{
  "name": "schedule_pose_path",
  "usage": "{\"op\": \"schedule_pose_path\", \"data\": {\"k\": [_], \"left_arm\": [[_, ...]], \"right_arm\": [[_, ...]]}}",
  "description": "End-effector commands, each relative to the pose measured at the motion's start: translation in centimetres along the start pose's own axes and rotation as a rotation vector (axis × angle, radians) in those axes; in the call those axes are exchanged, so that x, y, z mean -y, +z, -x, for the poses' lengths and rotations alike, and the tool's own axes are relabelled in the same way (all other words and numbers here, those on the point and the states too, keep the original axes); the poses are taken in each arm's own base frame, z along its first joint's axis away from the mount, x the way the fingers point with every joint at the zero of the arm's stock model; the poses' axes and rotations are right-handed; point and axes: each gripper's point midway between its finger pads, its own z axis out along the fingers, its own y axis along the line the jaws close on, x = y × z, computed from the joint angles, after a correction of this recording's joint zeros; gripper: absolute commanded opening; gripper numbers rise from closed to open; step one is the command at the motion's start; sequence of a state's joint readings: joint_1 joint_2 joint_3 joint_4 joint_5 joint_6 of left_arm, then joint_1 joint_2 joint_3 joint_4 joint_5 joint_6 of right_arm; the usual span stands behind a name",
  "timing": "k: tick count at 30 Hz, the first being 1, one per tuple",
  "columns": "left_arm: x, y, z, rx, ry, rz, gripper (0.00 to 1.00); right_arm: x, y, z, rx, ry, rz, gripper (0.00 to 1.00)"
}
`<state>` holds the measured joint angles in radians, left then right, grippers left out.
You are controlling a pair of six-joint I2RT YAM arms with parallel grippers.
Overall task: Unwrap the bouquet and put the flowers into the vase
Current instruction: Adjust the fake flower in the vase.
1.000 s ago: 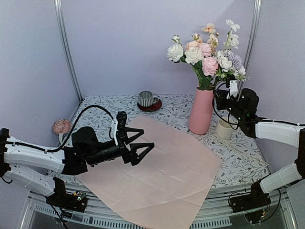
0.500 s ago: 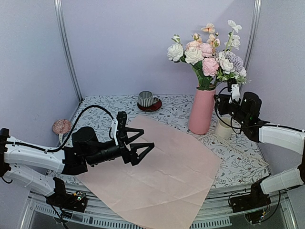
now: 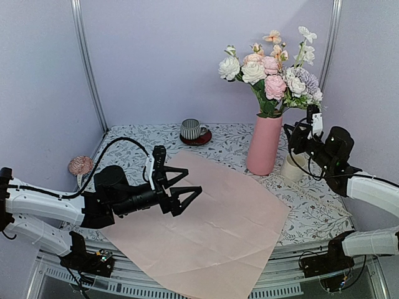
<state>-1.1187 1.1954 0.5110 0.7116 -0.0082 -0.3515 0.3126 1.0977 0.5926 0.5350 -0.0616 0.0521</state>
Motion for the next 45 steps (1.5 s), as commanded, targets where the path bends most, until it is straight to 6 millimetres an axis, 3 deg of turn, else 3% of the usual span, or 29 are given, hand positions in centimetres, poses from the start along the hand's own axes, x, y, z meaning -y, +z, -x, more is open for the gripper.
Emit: {"op": "schedule_pose_path", "data": {"k": [1, 8, 11, 21, 35, 45], "left_arm": [[-0.3, 0.1, 0.0, -0.001, 0.001, 0.001, 0.98], [-0.2, 0.2, -0.2, -0.003, -0.003, -0.005, 0.98], [-0.3, 0.1, -0.2, -0.001, -0.005, -0.004, 0.98], [-0.5, -0.2, -0.1, -0.002, 0.006, 0.013, 0.98], [-0.8, 0.0, -0.1, -0.005, 0.014, 0.027, 0.98], [-0.8, 0.0, 0.1, -0.002, 0.018, 0.031, 0.98]], "right_arm": [[0.1, -1.3, 2.2, 0.107, -0.015, -0.008, 0.58], [-0.5, -2.4, 3.6, 0.257, -0.004, 0.033, 0.8], [-0.2, -3.1, 4.2, 0.366, -0.002, 0.03, 0.85], [1.4, -2.3, 4.6, 0.496, 0.049, 0.086, 0.86], [1.1, -0.6, 3.9, 0.488, 0.005, 0.123, 0.86], [1.3, 0.5, 4.7, 0.505, -0.002, 0.142, 0.84]]}}
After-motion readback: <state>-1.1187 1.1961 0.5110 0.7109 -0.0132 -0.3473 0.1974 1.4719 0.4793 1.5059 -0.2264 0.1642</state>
